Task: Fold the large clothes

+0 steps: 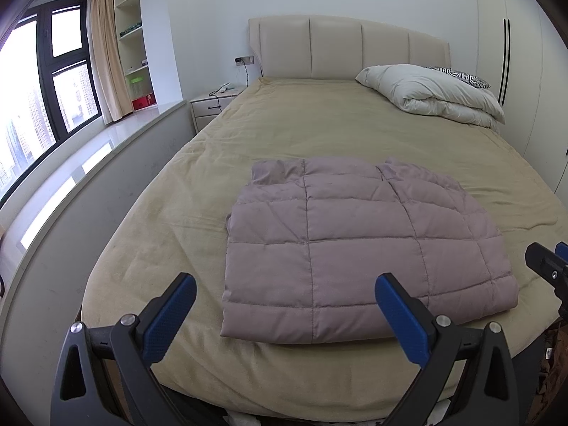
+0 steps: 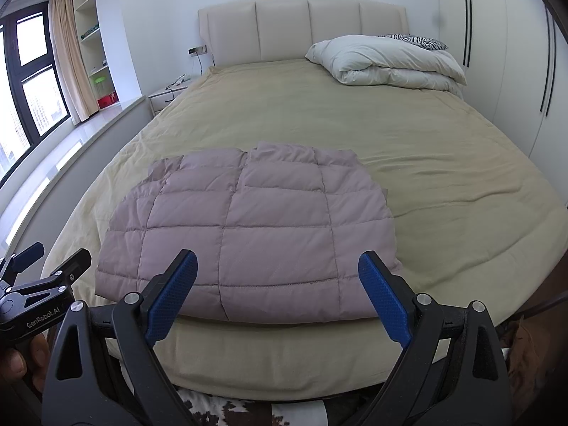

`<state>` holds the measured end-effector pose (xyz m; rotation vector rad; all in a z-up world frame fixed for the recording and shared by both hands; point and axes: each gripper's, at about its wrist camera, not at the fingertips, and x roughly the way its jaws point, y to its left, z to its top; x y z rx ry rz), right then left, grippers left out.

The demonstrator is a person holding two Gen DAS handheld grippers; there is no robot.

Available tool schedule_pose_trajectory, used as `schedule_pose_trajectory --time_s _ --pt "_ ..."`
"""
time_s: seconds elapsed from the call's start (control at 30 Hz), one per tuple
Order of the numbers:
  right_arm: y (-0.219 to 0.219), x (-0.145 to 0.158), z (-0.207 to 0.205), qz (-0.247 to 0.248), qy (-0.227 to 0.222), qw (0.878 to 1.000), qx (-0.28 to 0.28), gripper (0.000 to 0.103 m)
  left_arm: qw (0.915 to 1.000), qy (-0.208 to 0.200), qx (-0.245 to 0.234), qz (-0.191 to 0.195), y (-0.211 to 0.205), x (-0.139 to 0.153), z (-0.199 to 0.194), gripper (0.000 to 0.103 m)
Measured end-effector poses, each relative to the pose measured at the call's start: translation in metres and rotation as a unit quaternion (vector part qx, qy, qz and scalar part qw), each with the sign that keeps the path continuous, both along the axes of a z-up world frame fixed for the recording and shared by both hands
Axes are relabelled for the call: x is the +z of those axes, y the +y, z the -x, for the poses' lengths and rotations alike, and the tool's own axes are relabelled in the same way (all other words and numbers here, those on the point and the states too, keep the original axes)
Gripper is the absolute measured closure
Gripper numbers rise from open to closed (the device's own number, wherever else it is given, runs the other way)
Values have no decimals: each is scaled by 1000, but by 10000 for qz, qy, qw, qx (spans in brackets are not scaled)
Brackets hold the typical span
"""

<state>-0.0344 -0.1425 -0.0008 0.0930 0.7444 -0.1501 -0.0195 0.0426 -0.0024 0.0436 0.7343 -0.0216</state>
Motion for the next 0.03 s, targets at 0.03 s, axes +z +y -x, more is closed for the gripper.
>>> schedule_pose_trajectory --time_s 0.03 --pt "-1 1 0 1 1 10000 -5 10 10000 0 -4 19 1 0 -1 0"
